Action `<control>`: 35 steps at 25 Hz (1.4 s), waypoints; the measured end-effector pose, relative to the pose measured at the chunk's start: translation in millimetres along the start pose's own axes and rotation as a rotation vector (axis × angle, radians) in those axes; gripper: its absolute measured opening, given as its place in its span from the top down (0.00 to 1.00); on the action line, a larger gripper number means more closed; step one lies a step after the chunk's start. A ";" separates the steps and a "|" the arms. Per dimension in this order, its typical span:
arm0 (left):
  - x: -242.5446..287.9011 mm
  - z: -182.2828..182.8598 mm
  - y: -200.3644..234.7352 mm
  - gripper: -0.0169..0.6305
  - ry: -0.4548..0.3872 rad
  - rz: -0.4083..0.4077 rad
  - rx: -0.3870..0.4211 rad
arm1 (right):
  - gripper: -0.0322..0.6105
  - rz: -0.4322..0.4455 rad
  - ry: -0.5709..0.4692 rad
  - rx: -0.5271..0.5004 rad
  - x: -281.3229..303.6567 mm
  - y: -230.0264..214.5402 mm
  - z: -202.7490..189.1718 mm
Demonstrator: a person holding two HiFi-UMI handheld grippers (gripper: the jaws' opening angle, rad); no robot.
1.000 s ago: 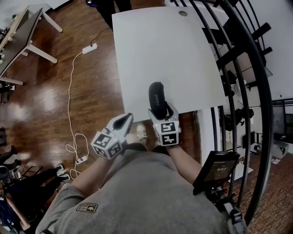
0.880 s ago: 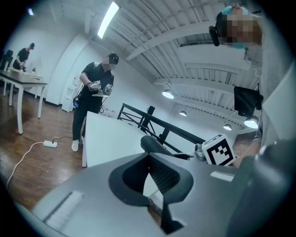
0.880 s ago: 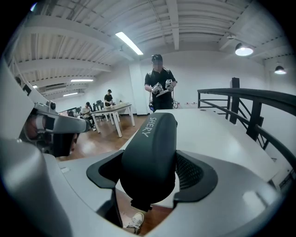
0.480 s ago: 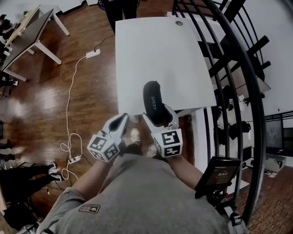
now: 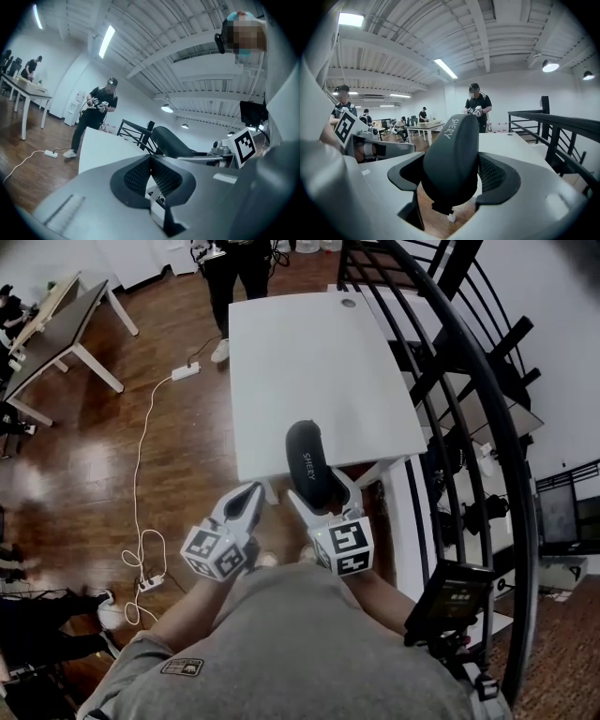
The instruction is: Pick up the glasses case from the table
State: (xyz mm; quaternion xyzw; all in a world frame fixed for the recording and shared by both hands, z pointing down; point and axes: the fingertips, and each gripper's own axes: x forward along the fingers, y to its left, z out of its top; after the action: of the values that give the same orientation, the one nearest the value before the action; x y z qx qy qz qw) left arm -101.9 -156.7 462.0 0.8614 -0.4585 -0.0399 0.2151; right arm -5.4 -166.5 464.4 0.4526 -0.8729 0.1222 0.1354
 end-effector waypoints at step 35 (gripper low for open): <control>-3.7 8.5 3.1 0.97 0.015 -0.064 0.001 | 0.39 -0.056 -0.028 -0.022 -4.7 14.3 10.6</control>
State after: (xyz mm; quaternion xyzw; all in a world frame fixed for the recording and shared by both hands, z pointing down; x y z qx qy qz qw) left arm -108.6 -158.0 455.1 0.8759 -0.4293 -0.0401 0.2166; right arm -15.8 -158.4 451.5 0.4771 -0.8629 0.1025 0.1315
